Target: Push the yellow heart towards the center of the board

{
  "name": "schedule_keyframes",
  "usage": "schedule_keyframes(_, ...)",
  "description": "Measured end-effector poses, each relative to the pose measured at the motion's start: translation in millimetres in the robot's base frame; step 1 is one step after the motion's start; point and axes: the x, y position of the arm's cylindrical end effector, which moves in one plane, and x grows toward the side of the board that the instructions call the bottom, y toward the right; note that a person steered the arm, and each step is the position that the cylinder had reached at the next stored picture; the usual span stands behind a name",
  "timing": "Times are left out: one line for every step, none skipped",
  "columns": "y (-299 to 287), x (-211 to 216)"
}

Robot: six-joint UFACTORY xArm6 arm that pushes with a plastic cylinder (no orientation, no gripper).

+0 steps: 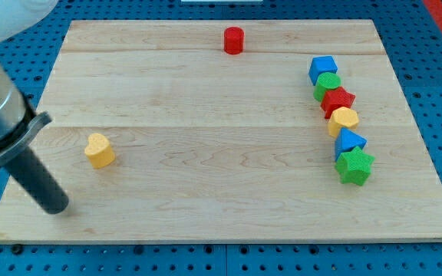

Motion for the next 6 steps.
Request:
schedule_keyframes(41.1, -25.4)
schedule_keyframes(55.7, -34.5)
schedule_keyframes(19.2, -37.6)
schedule_keyframes(8.2, -59.8)
schedule_keyframes(20.2, -85.6)
schedule_keyframes(51.4, -115.4)
